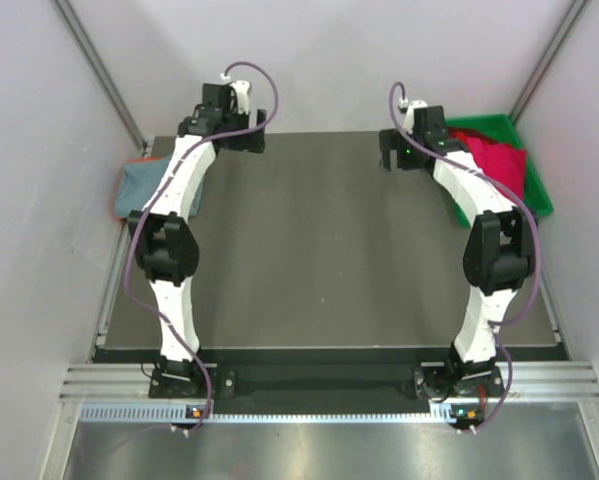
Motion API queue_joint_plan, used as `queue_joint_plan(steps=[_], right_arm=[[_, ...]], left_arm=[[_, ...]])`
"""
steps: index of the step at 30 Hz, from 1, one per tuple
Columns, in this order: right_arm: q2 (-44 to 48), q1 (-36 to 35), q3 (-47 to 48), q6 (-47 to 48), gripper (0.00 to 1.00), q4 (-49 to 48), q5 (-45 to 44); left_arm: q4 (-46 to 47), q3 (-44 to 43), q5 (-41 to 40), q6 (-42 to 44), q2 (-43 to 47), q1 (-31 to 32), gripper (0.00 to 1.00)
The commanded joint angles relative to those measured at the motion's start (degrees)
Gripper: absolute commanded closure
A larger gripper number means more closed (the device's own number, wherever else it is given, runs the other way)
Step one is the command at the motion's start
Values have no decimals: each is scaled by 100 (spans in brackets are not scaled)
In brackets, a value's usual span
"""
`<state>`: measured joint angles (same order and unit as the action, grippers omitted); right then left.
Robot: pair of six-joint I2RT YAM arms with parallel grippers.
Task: Fold and stack the t-shirts
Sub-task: Neatly place the folded tshirt to the corner
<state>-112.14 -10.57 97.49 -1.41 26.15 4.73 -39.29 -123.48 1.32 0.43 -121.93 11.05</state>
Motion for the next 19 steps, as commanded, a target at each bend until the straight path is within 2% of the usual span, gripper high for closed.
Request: queue_joint_plan(steps=[1, 3, 4, 5, 6, 7, 9, 12, 14, 16, 19], right_arm=[[893, -357, 289, 97, 0, -714, -2301], [1148, -647, 9, 535, 0, -1040, -3271], [1246, -727, -141, 702, 0, -1146, -3399], [1343, -867, -299, 851, 0, -1243, -3478], [1448, -912, -571, 1044, 0, -1314, -3566], [1614, -947, -669, 1090, 0, -1340, -3610], [1773, -1043, -923, 1134, 0, -1297, -3559], [2107, -1219, -1275, 1265, 0, -1323, -3540], [2336, -1342, -1399, 1423, 0, -1376, -3637], [2433, -1334, -1470, 1442, 0, -1271, -3611], [2556, -1334, -1759, 1670, 0, -1567, -3803]], left_arm=[[113, 272, 2300, -710, 898, -173, 1], [332, 219, 2119, -903, 1100, -173, 1], [586, 297, 1987, -921, 1223, -173, 1], [1041, 820, 1838, -852, 1381, -156, 1], [2125, 1243, 1575, -712, 1748, -156, 1], [2936, 2239, 1495, -380, 1925, -156, 1], [3680, 2766, 1048, -420, 2120, -164, 1], [3578, 2715, 871, -613, 1963, -129, 2], [3638, 2986, 686, -1070, 1989, -77, 1], [3665, 3337, 624, -1054, 2041, 63, 1], [3656, 3628, 1236, -1053, 2077, 318, 1]])
